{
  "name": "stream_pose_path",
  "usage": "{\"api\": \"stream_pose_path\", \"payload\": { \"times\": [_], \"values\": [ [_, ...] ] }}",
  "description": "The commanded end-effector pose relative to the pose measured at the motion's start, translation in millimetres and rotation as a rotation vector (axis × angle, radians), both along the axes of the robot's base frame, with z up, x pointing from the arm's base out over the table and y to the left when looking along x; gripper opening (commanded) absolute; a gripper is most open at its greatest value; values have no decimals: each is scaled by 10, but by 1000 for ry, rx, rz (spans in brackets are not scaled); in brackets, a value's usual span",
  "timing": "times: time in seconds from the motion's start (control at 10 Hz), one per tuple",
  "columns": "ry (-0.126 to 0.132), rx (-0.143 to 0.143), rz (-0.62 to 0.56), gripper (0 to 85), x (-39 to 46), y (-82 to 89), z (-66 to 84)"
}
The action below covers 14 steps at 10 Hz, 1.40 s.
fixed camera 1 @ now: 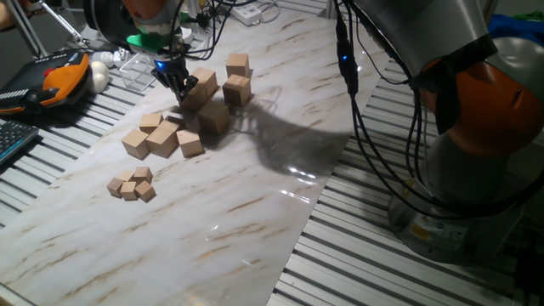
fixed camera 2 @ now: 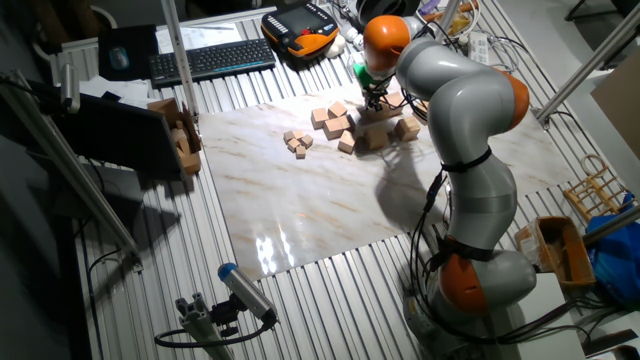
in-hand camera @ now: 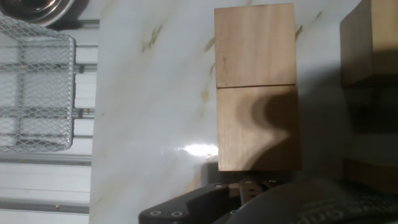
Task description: Stack the blocks into a pyramid shape
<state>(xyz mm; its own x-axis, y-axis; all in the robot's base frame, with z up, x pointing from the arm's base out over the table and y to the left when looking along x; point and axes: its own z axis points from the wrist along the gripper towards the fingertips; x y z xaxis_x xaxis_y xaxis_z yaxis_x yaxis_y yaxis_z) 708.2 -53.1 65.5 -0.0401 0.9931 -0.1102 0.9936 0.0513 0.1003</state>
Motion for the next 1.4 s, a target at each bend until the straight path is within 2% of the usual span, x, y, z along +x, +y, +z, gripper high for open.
{"api": "stream_pose_path", "payload": {
  "times": [0.0,0.4,0.7,0.9,1.0,1.1,1.3],
  "values": [
    [-1,-1,0,0,0,-4,-1],
    [-3,-2,0,0,-5,-7,-8],
    [-8,42,-27,0,-21,34,4],
    [7,83,-60,0,-11,80,114],
    [19,126,-65,0,12,47,213],
    [31,144,-62,0,38,5,308],
    [38,145,-42,0,48,-55,431]
  ]
}}
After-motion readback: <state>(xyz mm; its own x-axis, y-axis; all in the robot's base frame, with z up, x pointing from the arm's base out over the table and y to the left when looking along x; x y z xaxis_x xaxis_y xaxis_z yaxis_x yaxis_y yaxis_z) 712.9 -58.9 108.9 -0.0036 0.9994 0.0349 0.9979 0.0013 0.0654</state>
